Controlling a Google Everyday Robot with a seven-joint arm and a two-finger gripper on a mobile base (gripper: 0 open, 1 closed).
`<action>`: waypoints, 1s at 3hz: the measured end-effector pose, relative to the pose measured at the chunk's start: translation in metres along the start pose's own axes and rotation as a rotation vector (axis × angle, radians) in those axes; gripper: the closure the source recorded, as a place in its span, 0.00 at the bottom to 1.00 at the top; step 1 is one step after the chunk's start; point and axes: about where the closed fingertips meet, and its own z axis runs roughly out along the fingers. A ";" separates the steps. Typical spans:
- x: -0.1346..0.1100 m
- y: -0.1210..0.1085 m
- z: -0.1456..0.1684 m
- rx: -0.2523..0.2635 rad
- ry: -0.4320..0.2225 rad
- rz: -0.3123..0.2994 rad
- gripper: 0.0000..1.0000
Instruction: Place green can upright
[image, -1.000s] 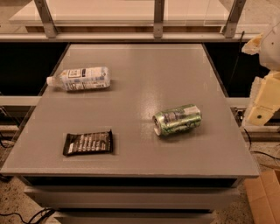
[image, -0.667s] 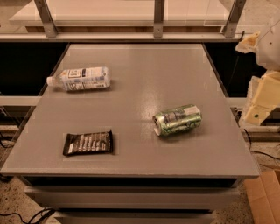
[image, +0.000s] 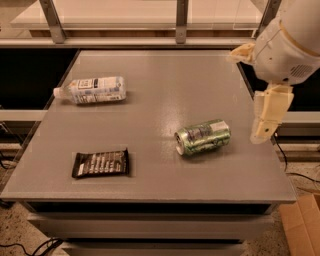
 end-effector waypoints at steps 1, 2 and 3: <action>-0.016 -0.006 0.031 -0.041 0.004 -0.166 0.00; -0.023 -0.005 0.063 -0.074 0.032 -0.291 0.00; -0.028 0.003 0.088 -0.106 0.066 -0.380 0.00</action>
Offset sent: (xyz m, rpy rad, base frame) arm 0.0264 0.0572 -0.0951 -0.2090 -0.0040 0.4327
